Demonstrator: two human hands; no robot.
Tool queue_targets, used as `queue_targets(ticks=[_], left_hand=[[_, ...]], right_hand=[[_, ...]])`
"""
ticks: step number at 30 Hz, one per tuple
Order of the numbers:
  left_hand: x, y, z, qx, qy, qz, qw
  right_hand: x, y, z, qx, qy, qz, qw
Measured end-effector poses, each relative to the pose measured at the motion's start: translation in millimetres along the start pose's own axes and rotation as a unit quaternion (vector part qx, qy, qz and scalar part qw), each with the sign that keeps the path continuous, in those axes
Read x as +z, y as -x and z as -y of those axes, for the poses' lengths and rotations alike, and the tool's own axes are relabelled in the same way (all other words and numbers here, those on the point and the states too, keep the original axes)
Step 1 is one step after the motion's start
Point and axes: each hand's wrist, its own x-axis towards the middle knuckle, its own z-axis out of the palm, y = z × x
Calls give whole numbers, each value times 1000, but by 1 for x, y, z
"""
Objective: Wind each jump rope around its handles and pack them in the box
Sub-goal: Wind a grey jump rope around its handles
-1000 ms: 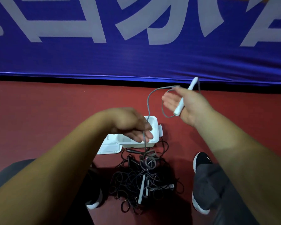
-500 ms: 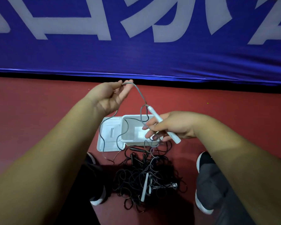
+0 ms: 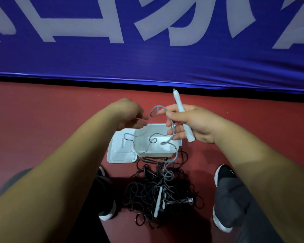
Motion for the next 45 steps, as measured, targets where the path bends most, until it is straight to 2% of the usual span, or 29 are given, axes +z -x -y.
queue_targets(ticks=[3, 7, 11, 15, 17, 18, 20, 23, 24, 29, 32, 34, 36, 39, 41, 45], left_hand=[[22, 14, 9, 17, -85, 123, 989], [47, 14, 31, 70, -257, 265, 927], [56, 13, 38, 117, -333, 255, 900], [56, 11, 40, 156, -482, 201, 838], [54, 10, 37, 168, -525, 180, 814], [52, 10, 35, 168, -522, 178, 817], [47, 13, 29, 160, -473, 190, 845], [45, 18, 22, 116, -282, 223, 926], [46, 22, 20, 108, -222, 229, 942], [40, 29, -1, 97, 1, 227, 969], [36, 31, -13, 72, 179, 186, 963], [29, 28, -18, 56, 299, 146, 941], [19, 22, -21, 46, 393, 104, 913], [4, 15, -20, 35, 463, 70, 883], [-2, 13, -19, 31, 481, 65, 874], [-3, 16, -19, 33, 475, 69, 877]], right_hand=[[-1, -1, 4, -26, -79, -44, 996], [-6, -4, 10, -56, -193, -103, 974], [-14, -6, 19, -87, -300, -155, 937], [-22, -5, 23, -111, -384, -204, 894], [-27, -7, 21, -108, -399, -216, 885], [-30, -9, 19, -95, -391, -223, 888], [-36, -14, 11, -37, -341, -243, 907], [-37, -17, 0, 80, -242, -261, 931], [-37, -16, -4, 115, -199, -258, 938], [-34, -15, -22, 231, -18, -165, 959], [-28, -14, -23, 238, 97, -74, 963], [-22, -10, -20, 233, 133, -8, 963], [-18, -6, -16, 208, 131, 40, 968], [-12, -2, -10, 138, 75, 73, 985], [-6, -2, -7, 100, 29, 49, 993], [-7, -16, -14, 45, 40, -111, 992]])
